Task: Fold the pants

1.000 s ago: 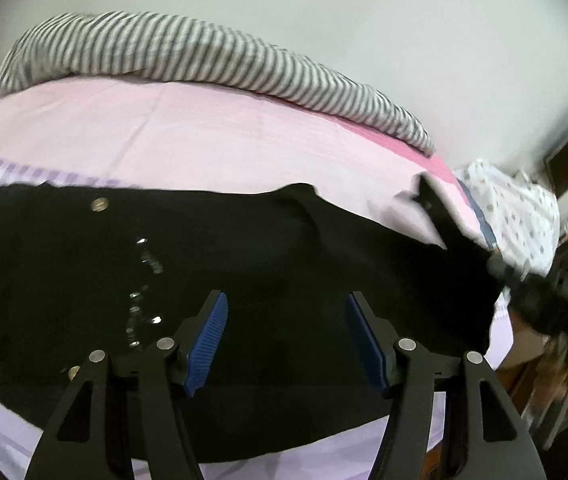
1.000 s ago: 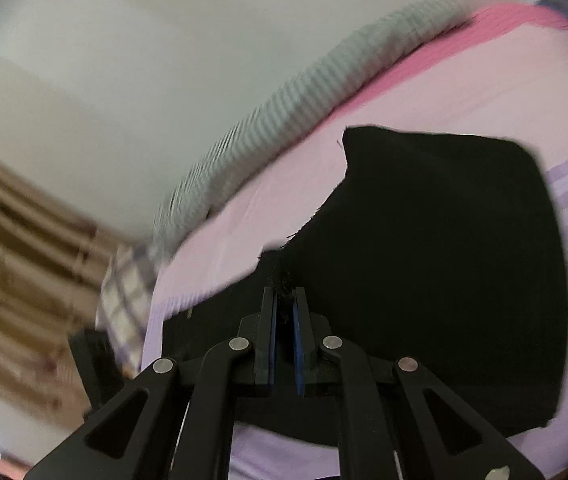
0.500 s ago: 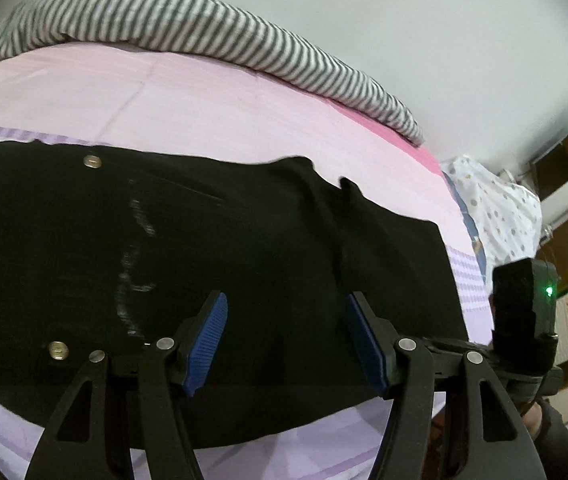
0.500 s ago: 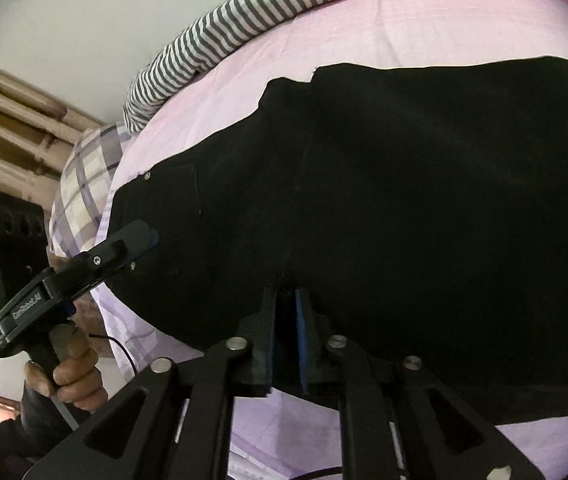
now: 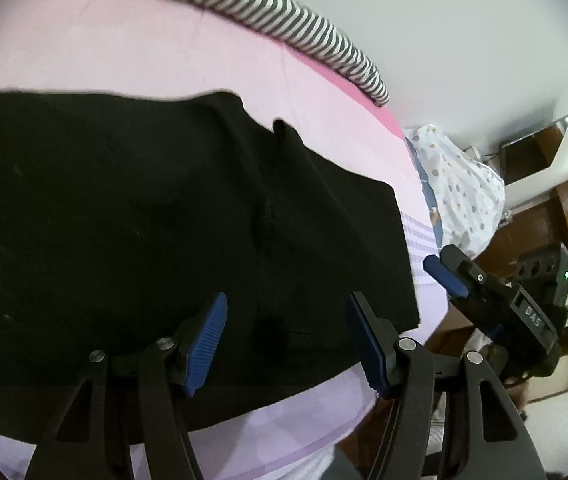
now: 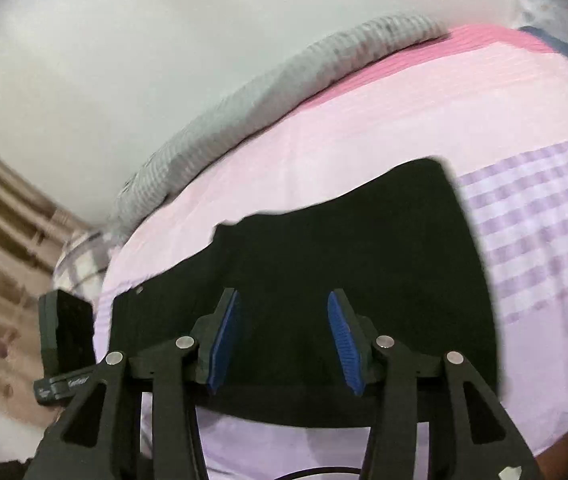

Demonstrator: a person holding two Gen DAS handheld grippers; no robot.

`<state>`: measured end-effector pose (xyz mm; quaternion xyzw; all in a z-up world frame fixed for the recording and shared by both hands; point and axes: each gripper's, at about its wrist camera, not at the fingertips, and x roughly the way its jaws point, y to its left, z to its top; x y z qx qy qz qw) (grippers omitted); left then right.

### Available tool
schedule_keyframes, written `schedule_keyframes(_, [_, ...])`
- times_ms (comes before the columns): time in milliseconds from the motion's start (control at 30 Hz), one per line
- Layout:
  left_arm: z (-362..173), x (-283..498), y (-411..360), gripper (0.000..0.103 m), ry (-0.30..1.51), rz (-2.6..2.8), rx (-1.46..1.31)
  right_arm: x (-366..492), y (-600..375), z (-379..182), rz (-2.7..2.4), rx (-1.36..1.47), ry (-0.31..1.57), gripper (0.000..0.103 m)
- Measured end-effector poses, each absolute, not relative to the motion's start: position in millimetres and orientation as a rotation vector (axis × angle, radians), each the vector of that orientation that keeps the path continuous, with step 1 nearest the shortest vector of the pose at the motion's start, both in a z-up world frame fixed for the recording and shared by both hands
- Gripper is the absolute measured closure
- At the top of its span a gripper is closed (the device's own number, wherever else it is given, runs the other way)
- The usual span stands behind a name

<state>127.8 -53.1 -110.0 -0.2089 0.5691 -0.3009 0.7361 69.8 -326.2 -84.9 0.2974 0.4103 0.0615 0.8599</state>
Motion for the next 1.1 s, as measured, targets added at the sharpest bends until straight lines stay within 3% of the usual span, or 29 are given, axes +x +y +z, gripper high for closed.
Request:
schedule_keyframes(300, [-132,125,-61,0.041,1.387,-0.651,-0.532,68,-356,-101,0.070,0.741,0.882,0.059])
schedule_keyframes(633, [-137,134,-81,0.041,1.409,-0.676,-0.590,71,-350,-100,0.080,0.712,0.886,0.055])
schedule_keyframes(700, [-136,134,-89,0.047,1.414,-0.694,-0.567,71,-348,-101,0.082,0.709,0.892,0.055])
schedule_keyframes(867, [-149,133,-86,0.091,1.457,-0.642,-0.557,72,-347,-105,0.085,0.721,0.906,0.055])
schedule_keyframes(967, [-148,133,-86,0.095,1.455,-0.634,-0.554,72,-346,-106,0.070,0.708,0.914,0.055])
schedule_keyframes(1100, [-124,126,-101,0.097,1.390,-0.611,-0.345,72,-347,-109,0.037,0.692,0.936,0.055])
